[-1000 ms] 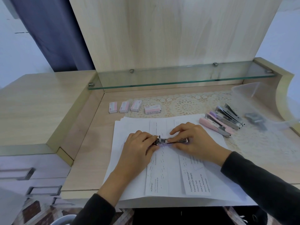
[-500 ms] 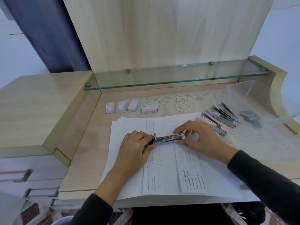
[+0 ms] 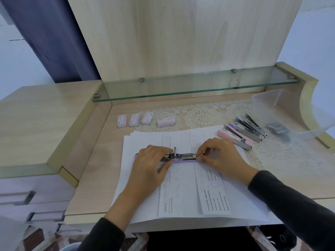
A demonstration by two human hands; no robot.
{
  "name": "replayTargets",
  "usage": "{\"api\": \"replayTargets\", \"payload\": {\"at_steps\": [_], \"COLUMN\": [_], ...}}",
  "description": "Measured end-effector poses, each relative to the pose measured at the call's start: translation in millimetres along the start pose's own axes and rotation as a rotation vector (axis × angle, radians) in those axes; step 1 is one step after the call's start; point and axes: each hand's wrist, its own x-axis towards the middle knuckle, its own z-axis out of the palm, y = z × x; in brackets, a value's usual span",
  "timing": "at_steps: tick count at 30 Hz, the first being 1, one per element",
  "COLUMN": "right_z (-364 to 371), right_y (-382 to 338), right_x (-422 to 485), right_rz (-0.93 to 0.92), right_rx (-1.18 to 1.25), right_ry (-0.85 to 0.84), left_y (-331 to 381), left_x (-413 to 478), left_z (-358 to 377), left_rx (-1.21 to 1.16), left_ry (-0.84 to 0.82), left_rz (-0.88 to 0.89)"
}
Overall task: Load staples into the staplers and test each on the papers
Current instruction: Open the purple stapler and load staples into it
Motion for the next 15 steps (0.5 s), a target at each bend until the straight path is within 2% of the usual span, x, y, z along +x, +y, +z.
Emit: {"api": "replayTargets", "payload": {"at_steps": [4, 8, 15], "right_z": [0.9, 3.4, 5.3], "right_y": [1.1, 3.3, 5.0], "right_x": [-3.3, -3.6, -2.8], "right_rz": [0.019, -0.056, -0.067], "right_rx": [-0.004, -0.026, -0.005], "right_ry": [-0.005, 0.001, 0.013], "left_y": [-0.7, -3.2, -7.8], "left_x": [-0.6, -0.2, 1.2], "left_z": [-0.7, -0.8, 0.6], "left_rx": [-0.029, -0.022, 0.093], "left_ry": [0.015, 0.005, -0.071], "left_rz": [0.006, 0.054, 0.133]}}
